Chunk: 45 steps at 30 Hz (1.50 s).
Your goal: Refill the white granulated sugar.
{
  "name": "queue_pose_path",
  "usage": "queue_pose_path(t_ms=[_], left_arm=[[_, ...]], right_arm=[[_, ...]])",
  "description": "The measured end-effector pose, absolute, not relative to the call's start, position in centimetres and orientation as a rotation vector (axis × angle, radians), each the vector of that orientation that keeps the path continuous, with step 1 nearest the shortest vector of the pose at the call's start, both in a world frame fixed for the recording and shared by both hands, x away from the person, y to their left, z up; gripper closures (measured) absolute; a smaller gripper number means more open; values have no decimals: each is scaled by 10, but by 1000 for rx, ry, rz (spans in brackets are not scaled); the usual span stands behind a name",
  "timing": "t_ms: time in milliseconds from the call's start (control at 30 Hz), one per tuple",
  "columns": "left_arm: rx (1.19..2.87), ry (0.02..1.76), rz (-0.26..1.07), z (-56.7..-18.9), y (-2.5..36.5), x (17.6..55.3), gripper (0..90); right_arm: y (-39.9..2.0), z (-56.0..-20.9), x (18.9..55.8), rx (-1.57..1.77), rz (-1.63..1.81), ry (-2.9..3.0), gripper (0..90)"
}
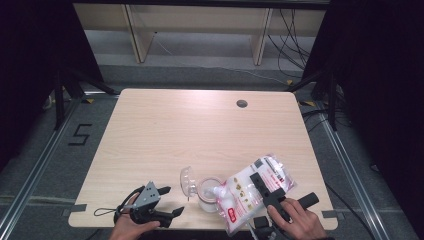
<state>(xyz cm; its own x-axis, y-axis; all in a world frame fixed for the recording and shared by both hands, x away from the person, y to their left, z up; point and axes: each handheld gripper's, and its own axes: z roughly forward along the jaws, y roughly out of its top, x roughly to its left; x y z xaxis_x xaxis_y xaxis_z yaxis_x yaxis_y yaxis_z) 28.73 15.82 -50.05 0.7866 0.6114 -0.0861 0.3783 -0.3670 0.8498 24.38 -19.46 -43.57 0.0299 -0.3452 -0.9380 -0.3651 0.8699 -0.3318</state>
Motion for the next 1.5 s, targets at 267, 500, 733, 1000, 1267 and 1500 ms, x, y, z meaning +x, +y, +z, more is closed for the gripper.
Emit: queue_pose_path(t_ms=[267,500,733,1000,1267,1500], left_arm=[[1976,745,288,-501,157,286,195],[1971,738,291,-500,157,287,195],[1970,741,290,-500,157,287,195],[1968,749,287,-500,156,286,195],[1961,751,297,-500,158,287,195],[1960,748,295,-499,158,287,195]], right_arm=[[-195,-436,244,-572,15,1580,615],[-195,-436,244,-569,13,1582,617],[-196,-436,245,-568,21,1579,619],[-196,-435,246,-584,4,1583,620],[-195,-433,246,-601,-3,1575,621],[-198,-437,246,-547,19,1586,623]])
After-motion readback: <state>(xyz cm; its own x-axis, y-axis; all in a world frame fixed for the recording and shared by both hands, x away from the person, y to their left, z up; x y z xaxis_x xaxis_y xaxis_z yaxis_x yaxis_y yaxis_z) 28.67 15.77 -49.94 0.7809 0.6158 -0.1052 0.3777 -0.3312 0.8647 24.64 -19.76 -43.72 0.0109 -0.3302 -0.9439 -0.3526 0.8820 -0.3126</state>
